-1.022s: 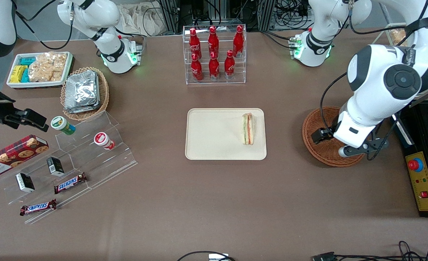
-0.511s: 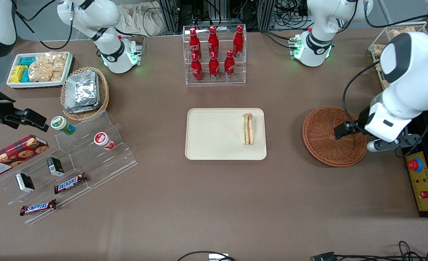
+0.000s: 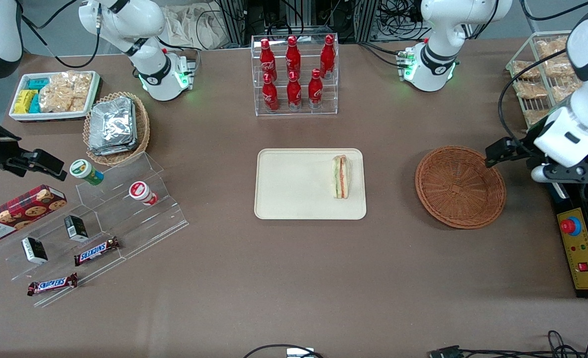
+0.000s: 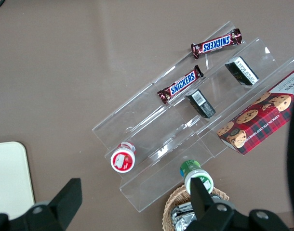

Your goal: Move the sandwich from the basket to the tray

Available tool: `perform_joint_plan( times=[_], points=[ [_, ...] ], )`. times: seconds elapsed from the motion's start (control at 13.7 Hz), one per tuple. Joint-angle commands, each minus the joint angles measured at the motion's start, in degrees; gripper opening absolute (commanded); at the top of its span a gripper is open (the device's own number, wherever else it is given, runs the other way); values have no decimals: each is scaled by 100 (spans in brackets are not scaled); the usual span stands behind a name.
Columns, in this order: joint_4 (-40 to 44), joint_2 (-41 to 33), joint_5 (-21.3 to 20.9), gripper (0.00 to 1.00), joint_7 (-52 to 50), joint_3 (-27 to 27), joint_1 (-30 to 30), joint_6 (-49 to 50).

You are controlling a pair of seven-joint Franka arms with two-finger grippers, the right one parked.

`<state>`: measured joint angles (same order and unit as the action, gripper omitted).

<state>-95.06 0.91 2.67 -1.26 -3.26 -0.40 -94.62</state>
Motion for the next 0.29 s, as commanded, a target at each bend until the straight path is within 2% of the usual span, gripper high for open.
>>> perform_joint_plan(
  times=[0.0, 0.22],
  points=[
    [49, -197, -91, 100, 117, -245, 269, 242],
    [40, -267, -100, 100, 117, -525, 523, 295]
  ],
)
